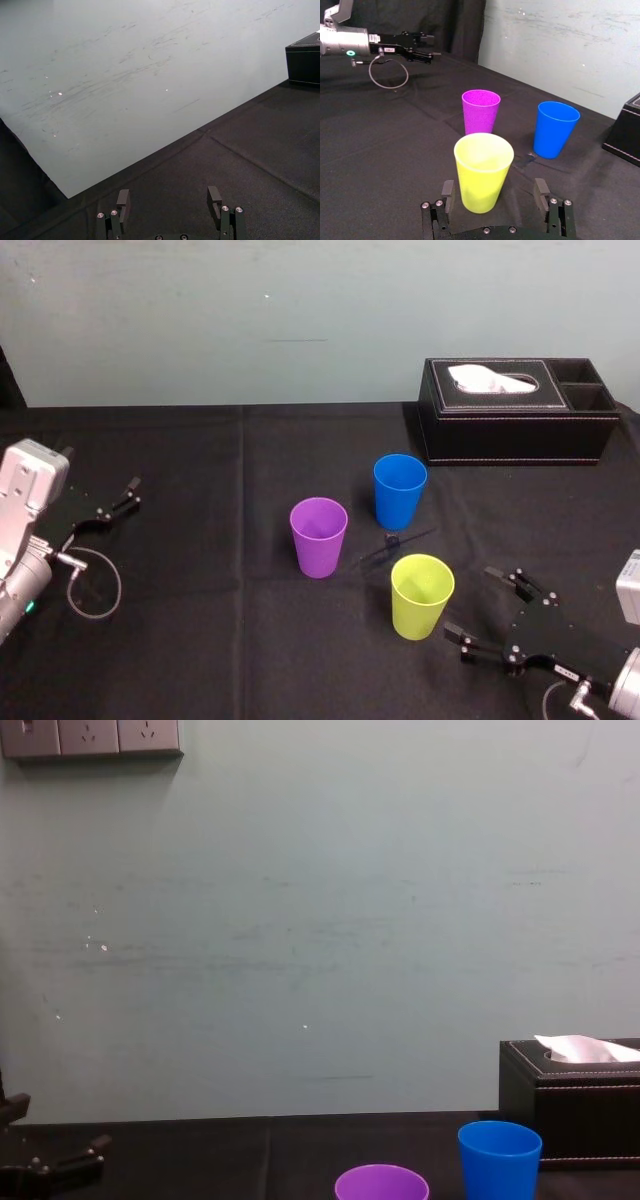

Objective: Stack the three plastic cups sequentially using one hand.

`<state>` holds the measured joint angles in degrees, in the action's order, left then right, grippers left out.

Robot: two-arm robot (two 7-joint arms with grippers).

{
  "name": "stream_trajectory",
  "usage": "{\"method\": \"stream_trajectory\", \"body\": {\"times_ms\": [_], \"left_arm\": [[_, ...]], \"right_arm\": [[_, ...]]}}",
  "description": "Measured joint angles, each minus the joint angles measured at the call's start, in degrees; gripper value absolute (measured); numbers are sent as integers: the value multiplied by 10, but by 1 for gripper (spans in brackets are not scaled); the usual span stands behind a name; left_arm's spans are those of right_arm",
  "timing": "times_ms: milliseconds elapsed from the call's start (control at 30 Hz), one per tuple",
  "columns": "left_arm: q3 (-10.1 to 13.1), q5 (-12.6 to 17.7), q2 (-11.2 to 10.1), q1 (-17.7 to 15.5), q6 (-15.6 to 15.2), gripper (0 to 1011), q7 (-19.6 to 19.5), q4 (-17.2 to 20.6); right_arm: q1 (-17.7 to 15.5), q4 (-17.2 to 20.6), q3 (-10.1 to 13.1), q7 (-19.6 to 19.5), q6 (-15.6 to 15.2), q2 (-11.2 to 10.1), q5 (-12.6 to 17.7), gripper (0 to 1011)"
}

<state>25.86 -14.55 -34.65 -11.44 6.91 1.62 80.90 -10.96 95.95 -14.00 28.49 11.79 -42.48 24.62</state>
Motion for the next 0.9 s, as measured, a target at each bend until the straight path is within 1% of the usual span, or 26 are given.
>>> {"method": "stream_trajectory", "body": {"times_ms": [533, 900], "left_arm": [[0, 0, 0, 0, 0, 1010, 0, 0], [0, 0, 0, 0, 0, 1010, 0, 0]], "right_arm": [[5, -6, 3, 25, -12, 22, -17, 1003], [10, -11, 4, 36, -21, 34, -20, 1003]]}}
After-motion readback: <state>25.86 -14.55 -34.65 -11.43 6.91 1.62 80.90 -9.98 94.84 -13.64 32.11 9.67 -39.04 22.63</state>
